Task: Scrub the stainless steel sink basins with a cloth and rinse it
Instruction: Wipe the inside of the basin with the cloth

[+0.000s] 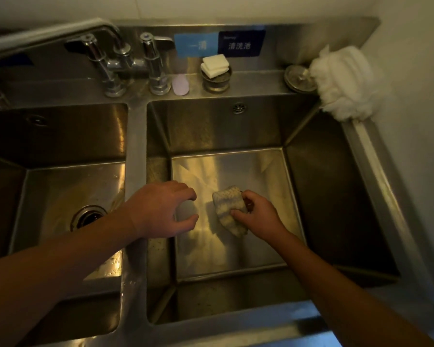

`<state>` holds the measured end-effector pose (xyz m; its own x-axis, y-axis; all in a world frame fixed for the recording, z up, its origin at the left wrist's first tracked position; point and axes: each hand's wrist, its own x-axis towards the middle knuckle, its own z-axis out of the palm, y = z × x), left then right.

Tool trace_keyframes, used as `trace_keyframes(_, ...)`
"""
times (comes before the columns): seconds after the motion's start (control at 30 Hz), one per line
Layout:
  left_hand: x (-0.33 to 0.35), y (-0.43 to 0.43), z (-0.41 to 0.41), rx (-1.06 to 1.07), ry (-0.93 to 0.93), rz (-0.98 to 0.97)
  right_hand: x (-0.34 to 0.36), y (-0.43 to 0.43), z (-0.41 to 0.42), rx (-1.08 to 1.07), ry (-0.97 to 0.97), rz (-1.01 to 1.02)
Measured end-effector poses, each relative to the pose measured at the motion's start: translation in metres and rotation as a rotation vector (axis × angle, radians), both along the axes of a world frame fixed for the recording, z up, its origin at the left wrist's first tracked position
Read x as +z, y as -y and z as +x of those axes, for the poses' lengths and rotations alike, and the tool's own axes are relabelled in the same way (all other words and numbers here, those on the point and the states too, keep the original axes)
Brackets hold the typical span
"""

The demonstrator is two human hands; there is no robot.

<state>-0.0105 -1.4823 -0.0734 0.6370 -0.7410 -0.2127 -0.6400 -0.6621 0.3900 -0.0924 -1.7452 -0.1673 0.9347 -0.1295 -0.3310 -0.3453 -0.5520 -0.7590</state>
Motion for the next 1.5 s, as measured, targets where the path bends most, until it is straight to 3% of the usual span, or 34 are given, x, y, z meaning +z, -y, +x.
trace_keyframes(0.4,0.018,0.004,-0.017,0.042,0.019,-0.035,0.116,-0.039,-0.057,-0.315,0.048,0.055)
trace_keyframes(0.53,0.051,0.006,-0.038,0.104,-0.048,-0.2,0.161,-0.045,-0.067,-0.345,0.09,0.054)
trace_keyframes(0.67,0.09,-0.001,-0.042,0.085,0.03,-0.276,0.203,-0.052,-0.07,-0.399,0.164,0.02)
trace_keyframes(1.3,0.277,-0.029,-0.033,-0.015,0.382,-0.621,0.371,-0.079,-0.063,-0.378,0.509,-0.023)
trace_keyframes(1.5,0.3,-0.048,-0.045,-0.003,0.39,-0.634,0.39,-0.086,-0.056,-0.351,0.539,-0.056)
